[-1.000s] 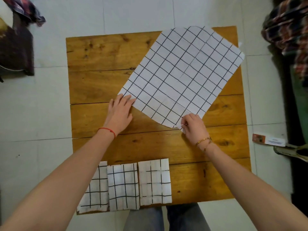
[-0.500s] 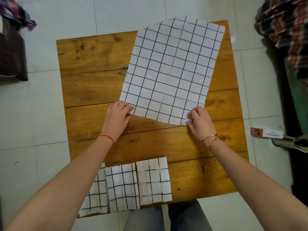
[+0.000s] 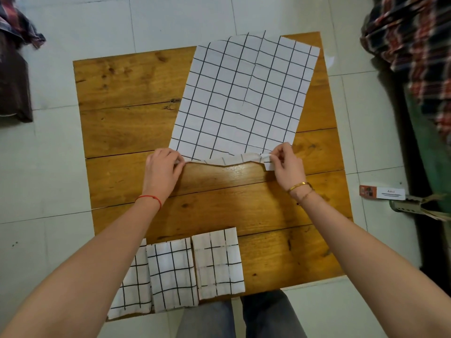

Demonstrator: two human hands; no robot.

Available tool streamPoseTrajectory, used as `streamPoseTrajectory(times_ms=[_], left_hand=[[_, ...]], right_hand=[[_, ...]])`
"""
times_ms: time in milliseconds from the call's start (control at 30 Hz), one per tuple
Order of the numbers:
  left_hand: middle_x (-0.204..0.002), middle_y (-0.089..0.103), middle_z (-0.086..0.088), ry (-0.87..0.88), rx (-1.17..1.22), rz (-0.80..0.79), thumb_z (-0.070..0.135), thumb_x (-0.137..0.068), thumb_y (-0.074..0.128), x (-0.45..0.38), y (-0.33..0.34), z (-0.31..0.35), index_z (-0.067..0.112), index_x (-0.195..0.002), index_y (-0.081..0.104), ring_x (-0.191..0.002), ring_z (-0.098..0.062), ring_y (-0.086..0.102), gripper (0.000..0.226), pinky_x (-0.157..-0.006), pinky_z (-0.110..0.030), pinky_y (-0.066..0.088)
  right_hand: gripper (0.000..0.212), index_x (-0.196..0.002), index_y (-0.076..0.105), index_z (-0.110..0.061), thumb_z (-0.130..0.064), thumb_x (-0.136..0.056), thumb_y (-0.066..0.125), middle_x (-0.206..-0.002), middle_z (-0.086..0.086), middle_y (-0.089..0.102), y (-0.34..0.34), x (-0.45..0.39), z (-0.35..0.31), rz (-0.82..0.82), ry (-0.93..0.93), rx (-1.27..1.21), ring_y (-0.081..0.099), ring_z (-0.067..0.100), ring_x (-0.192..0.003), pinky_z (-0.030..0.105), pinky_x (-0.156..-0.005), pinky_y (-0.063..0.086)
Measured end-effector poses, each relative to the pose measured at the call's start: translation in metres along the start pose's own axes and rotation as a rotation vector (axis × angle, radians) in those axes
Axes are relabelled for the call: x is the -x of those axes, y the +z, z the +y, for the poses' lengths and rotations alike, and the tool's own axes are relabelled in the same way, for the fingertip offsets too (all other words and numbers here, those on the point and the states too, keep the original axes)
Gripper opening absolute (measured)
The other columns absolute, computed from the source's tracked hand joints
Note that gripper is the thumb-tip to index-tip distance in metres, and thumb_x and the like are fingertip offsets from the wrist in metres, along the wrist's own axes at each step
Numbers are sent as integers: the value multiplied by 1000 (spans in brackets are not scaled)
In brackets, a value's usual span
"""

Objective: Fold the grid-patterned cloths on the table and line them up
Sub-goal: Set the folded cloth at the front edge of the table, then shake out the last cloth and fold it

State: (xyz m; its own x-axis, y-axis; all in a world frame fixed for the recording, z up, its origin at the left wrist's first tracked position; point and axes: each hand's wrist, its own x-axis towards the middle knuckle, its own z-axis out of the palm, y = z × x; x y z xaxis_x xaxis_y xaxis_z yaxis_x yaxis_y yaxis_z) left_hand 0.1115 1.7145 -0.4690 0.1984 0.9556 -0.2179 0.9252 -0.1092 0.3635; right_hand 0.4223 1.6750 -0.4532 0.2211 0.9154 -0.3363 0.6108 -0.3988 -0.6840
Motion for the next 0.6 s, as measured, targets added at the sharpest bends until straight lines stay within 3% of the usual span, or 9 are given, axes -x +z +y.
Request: streamPoseTrajectory(times_ms=[100, 167, 233, 300, 467, 600], left_hand=[[-92, 60, 8, 2, 53, -21, 25, -93, 57, 2, -4, 5, 22, -90, 60, -95, -13, 52, 6, -97, -33, 35], [-89, 61, 9, -1, 72, -27, 27, -93, 55, 3, -8, 11, 23, -89, 58, -90, -13, 53, 6, -97, -33, 35], [-85, 60, 8, -10, 76, -32, 28, -94, 54, 6, -10, 15, 23, -89, 57, -87, -14, 53, 7, -97, -34, 37], [-82, 59, 8, -17, 81, -44, 29, -94, 53, 8, -10, 17, 23, -89, 55, -87, -14, 52, 8, -97, -36, 39], [-81, 57, 10, -7, 102, -62, 32, -94, 53, 11, -10, 19, 26, -90, 52, -90, -15, 53, 7, -98, -38, 42], [-83, 59, 10, -14, 133, -49, 31, -94, 54, 15, -17, 17, 27, -91, 53, -92, -16, 55, 6, -93, -42, 48]], right_hand=[[12, -100, 48, -16, -22, -93, 55, -81, -3, 58, 1, 0, 6, -2, 14, 9, 53, 11, -68, 30, -62, 43], [33, -103, 48, -18, -40, -85, 64, -89, -2, 58, 3, 2, 10, -35, 14, 71, 54, 15, -79, 30, -68, 44], [55, -108, 47, -20, -59, -74, 67, -94, -5, 55, 6, 6, 12, -93, -1, 222, 49, 12, -87, 28, -75, 42], [64, -110, 46, -20, -65, -69, 68, -97, -7, 52, 10, 10, 13, -122, -43, 389, 46, 12, -90, 28, -79, 41], [17, -103, 53, -13, -26, -93, 51, -100, 4, 59, 13, 16, 10, 1, -71, 520, 51, 24, -97, 34, -81, 40], [18, -96, 56, -10, -19, -98, 41, -84, 9, 63, 5, 18, 6, 18, -95, 480, 54, 28, -81, 35, -67, 41]])
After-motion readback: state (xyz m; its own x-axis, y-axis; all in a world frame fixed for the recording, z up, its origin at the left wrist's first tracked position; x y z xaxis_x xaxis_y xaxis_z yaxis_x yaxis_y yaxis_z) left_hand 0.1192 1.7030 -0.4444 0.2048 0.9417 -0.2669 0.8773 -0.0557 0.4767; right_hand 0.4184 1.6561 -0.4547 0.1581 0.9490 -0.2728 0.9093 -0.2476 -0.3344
